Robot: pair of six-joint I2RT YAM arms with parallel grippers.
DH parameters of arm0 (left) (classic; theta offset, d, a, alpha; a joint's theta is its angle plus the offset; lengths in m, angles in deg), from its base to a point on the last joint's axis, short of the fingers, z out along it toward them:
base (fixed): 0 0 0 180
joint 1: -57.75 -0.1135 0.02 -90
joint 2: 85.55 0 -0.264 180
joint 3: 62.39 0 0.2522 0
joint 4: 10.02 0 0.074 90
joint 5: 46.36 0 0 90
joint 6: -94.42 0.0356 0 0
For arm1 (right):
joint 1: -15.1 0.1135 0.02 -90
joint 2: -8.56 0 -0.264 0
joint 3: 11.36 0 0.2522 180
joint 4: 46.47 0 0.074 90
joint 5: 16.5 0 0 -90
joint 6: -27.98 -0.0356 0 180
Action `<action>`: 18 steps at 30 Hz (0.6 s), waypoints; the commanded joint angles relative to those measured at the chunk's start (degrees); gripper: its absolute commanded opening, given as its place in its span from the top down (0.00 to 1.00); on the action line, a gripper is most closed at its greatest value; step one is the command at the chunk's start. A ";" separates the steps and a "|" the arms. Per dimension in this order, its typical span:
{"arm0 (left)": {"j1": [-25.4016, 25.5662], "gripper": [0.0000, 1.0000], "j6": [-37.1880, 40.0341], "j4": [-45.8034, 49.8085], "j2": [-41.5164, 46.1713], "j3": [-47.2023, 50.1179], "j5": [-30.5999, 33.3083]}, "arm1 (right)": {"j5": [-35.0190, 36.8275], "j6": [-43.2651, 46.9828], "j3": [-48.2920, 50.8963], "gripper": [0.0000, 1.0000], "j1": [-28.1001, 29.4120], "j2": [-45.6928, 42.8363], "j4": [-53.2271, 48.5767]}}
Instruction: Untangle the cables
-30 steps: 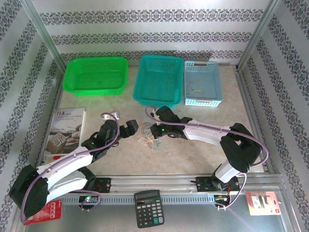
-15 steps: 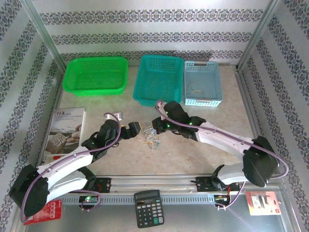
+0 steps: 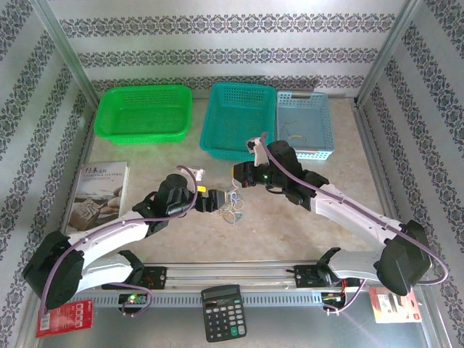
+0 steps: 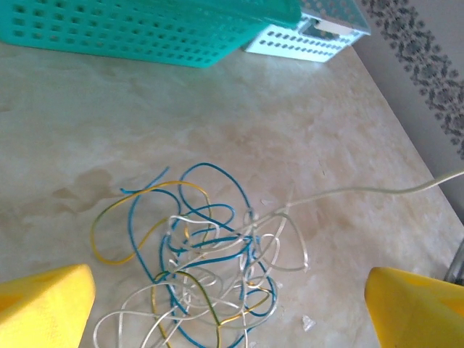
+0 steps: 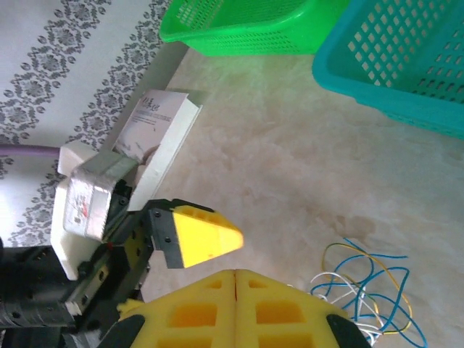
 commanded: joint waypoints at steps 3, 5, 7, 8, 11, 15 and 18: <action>2.16 0.04 6.27 -3.52 -2.80 -2.81 -0.35 | -2.73 -2.54 -2.94 1.00 -0.42 -1.33 2.40; 2.43 0.04 7.02 -5.33 -4.36 -2.83 -0.96 | -3.08 -2.89 -3.58 1.00 -0.31 -1.25 2.55; 2.36 0.04 7.37 -6.82 -5.80 -3.03 -1.13 | -3.39 -3.27 -4.13 1.00 -0.24 -1.20 2.57; 2.41 0.04 7.76 -7.06 -6.66 -3.38 -1.12 | -3.52 -3.40 -4.34 1.00 -0.26 -1.15 2.62; 2.45 0.04 8.42 -8.06 -9.08 -4.22 -0.61 | -3.92 -4.06 -4.76 1.00 -0.16 -1.50 2.77; 2.45 0.05 8.44 -10.17 -11.91 -4.42 0.60 | -4.49 -4.80 -6.04 1.00 -0.14 -2.36 2.78; 2.45 0.09 7.94 -11.57 -13.65 -4.33 0.97 | -4.97 -5.18 -7.85 1.00 -0.29 -2.99 2.63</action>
